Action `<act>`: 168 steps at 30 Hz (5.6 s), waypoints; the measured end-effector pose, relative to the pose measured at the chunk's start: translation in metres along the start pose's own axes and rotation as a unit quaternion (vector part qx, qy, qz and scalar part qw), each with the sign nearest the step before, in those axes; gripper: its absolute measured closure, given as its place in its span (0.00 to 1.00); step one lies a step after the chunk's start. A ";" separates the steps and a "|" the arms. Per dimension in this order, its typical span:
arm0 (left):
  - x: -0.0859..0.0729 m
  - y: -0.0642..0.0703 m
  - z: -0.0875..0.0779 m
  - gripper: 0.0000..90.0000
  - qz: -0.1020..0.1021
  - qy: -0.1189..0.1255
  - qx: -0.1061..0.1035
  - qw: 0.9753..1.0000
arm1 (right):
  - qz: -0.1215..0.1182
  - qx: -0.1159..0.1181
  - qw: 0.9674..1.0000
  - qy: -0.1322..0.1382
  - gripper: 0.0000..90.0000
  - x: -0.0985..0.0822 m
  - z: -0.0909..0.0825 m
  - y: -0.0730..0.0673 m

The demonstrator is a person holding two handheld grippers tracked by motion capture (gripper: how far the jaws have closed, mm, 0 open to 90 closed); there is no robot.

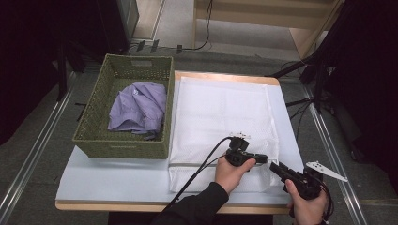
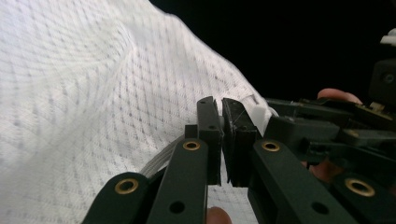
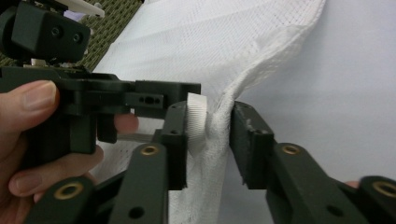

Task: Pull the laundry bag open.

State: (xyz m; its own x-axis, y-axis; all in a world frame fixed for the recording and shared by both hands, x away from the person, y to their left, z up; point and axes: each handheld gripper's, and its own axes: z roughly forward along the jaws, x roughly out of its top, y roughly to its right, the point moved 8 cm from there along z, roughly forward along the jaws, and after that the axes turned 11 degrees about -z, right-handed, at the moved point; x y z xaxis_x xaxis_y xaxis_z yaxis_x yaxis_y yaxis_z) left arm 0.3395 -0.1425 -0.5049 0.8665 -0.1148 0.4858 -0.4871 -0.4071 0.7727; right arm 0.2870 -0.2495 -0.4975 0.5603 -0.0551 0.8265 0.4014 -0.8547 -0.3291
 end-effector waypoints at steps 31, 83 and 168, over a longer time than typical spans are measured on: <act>-0.009 0.004 -0.004 0.98 0.053 -0.001 0.055 0.997 | -0.052 -0.036 0.998 -0.012 0.99 -0.001 0.007 -0.004; -0.020 -0.022 -0.044 0.98 0.083 0.009 0.120 0.989 | -0.114 -0.082 0.990 -0.010 0.99 0.000 0.002 -0.008; -0.063 -0.088 -0.241 0.98 0.100 0.128 0.279 0.946 | -0.124 -0.117 0.985 -0.020 0.99 -0.004 0.001 0.005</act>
State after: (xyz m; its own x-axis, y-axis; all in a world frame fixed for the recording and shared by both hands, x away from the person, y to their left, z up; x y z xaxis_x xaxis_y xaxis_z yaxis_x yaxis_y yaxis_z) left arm 0.3012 0.1194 -0.5051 0.6724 -0.0458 0.7388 -0.4433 -0.8242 0.3524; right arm 0.2873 -0.2536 -0.5034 0.4950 0.1874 0.8484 0.3544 -0.9351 -0.0003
